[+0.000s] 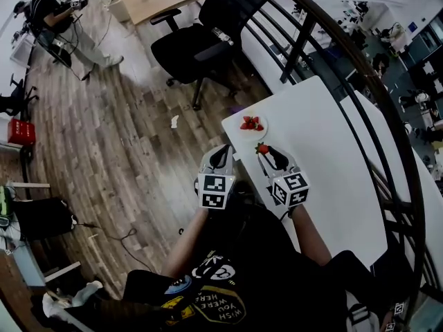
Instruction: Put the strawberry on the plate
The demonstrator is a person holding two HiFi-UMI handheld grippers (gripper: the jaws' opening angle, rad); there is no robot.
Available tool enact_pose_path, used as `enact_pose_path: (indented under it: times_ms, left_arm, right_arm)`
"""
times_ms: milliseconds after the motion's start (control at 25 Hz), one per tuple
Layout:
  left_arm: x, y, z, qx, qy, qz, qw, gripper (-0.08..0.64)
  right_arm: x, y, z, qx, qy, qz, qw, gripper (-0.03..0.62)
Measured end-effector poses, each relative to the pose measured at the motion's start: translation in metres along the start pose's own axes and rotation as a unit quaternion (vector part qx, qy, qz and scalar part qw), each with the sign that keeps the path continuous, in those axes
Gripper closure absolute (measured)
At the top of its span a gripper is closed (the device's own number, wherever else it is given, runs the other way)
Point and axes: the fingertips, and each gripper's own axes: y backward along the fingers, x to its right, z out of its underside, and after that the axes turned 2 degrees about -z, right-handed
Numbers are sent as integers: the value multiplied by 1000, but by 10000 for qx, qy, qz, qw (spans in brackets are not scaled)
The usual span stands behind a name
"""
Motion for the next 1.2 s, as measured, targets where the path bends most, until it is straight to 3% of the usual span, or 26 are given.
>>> enact_pose_path:
  times_ms: [280, 760, 1200]
  left_arm:
    - [-4, -43, 16, -207, -226, 225, 9993, 555]
    - [-15, -71, 53, -626, 54, 240, 9977, 555]
    - [-23, -76, 85, -921, 389, 102, 9949, 555]
  right_arm:
    - [23, -37, 10, -248, 28, 77, 9997, 456]
    - [43, -96, 48, -733, 222, -176, 9969, 456]
    - [70, -141, 95, -1397, 501, 5, 9889, 456]
